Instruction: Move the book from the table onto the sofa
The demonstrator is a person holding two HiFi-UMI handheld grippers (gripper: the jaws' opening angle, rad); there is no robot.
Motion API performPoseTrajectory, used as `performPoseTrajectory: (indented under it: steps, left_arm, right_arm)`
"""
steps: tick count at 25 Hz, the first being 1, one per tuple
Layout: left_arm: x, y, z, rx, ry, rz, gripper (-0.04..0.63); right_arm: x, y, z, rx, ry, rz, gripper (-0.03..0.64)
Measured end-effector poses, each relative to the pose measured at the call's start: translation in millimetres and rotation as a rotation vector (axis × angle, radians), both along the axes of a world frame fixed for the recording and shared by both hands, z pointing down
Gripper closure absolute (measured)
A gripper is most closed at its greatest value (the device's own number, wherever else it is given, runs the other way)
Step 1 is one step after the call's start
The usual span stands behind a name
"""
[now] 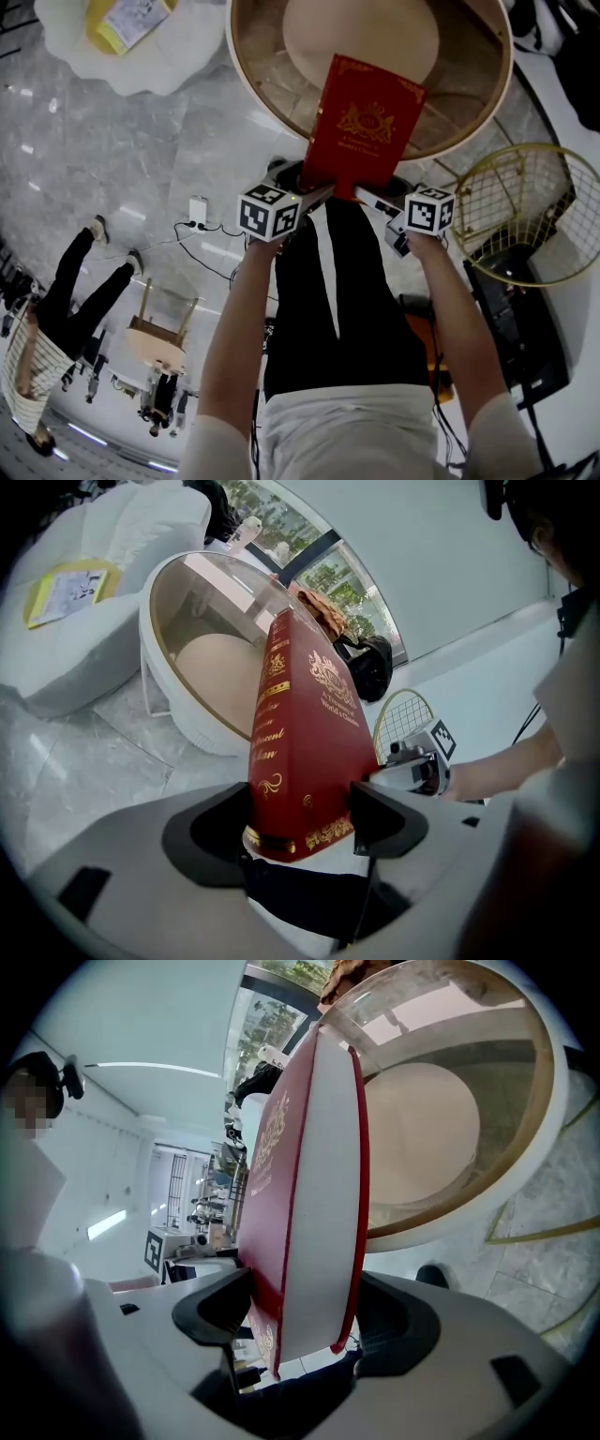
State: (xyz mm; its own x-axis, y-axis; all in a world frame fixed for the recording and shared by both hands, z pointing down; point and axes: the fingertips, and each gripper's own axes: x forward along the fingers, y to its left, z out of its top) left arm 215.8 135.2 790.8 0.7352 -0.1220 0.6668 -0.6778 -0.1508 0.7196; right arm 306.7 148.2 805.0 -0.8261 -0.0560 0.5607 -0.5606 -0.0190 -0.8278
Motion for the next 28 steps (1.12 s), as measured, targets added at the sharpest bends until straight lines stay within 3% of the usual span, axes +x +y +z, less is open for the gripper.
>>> performPoseTrajectory:
  steps: [14, 24, 28]
  left_arm:
    - [-9, -10, -65, 0.045, 0.009, -0.131, 0.253]
    - [-91, -28, -76, 0.060, 0.055, -0.261, 0.253]
    - [-109, -34, -85, 0.086, 0.048, -0.268, 0.253]
  right_arm:
    - [-9, -26, -68, 0.086, 0.014, -0.161, 0.262]
    - [-92, -56, -83, 0.125, 0.045, -0.260, 0.261]
    - [-109, -62, -92, 0.140, 0.044, -0.267, 0.261]
